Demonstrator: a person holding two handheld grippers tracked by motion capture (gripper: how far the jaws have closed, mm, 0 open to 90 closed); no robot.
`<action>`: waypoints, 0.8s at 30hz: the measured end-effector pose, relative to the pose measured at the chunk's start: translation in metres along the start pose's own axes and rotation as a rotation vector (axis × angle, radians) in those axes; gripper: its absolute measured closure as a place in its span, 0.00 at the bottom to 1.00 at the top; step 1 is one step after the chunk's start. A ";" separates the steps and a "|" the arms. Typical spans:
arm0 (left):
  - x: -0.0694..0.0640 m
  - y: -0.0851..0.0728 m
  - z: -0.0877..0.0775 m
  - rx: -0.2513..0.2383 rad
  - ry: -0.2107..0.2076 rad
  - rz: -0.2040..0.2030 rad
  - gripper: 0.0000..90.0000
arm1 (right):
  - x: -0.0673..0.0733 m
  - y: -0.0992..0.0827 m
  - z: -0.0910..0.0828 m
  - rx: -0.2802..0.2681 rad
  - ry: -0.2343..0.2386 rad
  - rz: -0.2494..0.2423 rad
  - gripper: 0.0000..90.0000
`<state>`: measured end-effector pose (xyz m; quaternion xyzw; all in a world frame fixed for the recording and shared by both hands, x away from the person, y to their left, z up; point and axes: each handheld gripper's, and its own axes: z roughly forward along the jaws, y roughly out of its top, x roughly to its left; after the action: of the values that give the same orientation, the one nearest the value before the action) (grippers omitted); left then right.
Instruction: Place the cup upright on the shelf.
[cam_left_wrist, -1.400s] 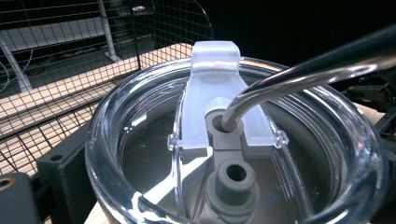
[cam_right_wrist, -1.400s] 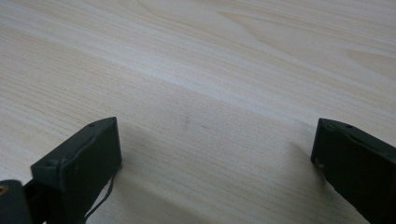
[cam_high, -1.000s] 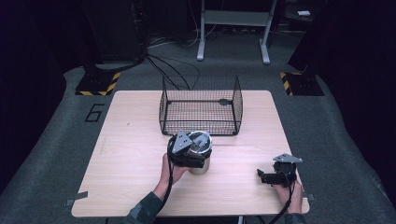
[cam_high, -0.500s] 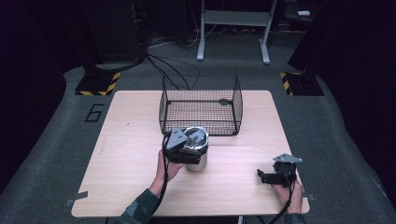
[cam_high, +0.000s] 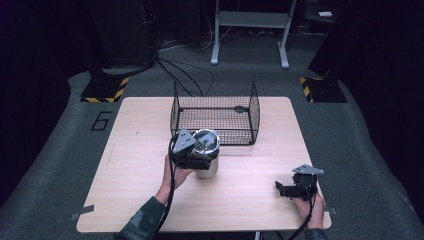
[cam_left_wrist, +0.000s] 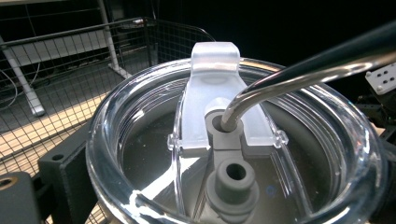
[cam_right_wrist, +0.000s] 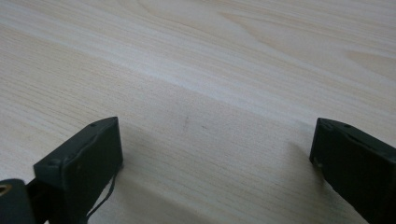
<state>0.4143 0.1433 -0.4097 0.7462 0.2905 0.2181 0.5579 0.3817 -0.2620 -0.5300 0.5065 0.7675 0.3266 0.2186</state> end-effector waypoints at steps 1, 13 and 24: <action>0.001 0.001 0.000 -0.002 -0.004 -0.004 0.04 | 0.000 0.000 0.000 -0.001 0.000 0.000 0.02; 0.010 0.016 -0.004 -0.013 -0.026 -0.009 0.04 | 0.000 0.000 0.000 0.000 0.001 -0.001 0.02; 0.018 0.035 -0.008 -0.033 -0.042 -0.008 0.04 | 0.000 0.000 0.000 0.000 0.000 0.000 0.02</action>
<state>0.4289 0.1535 -0.3737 0.7400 0.2782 0.2050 0.5770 0.3817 -0.2619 -0.5300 0.5063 0.7676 0.3267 0.2185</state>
